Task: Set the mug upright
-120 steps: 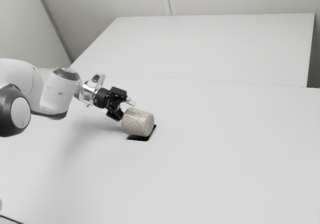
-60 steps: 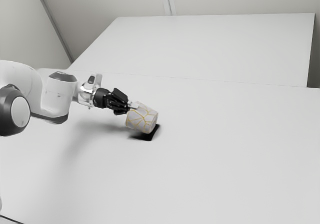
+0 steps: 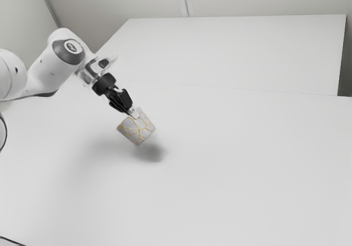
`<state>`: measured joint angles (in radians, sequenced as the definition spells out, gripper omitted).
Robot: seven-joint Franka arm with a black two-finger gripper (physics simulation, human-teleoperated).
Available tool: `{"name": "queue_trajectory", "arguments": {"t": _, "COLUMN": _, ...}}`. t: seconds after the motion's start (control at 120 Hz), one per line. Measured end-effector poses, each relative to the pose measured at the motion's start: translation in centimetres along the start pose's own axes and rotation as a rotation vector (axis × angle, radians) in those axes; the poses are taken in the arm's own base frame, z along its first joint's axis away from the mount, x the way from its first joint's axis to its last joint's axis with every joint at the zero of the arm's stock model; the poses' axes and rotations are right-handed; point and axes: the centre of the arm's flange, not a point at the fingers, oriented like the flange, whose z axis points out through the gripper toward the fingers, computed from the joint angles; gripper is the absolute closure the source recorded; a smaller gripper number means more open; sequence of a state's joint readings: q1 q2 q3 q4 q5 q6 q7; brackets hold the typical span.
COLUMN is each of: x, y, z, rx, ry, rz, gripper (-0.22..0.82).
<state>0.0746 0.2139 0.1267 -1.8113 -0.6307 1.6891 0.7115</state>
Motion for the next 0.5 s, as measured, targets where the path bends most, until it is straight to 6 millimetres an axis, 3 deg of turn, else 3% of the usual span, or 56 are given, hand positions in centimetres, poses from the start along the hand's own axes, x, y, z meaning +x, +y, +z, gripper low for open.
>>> {"name": "queue_trajectory", "arguments": {"t": 0.083, "x": 0.9, "y": 1.8, "z": -0.3, "rx": 0.175, "ry": -0.069, "rz": 0.039, "gripper": 0.79}}
{"name": "queue_trajectory", "arguments": {"t": 0.167, "x": 1.4, "y": 2.0, "z": -0.2, "rx": 0.329, "ry": -0.115, "rz": 0.052, "gripper": 0.79}}
{"name": "queue_trajectory", "arguments": {"t": 0.3, "x": 1.6, "y": 0.9, "z": -0.1, "rx": 0.52, "ry": -0.14, "rz": 0.043, "gripper": 0.79}}
{"name": "queue_trajectory", "arguments": {"t": 0.5, "x": -0.9, "y": -2.0, "z": 4.1, "rx": 0.637, "ry": -0.138, "rz": -0.01, "gripper": 0.79}}
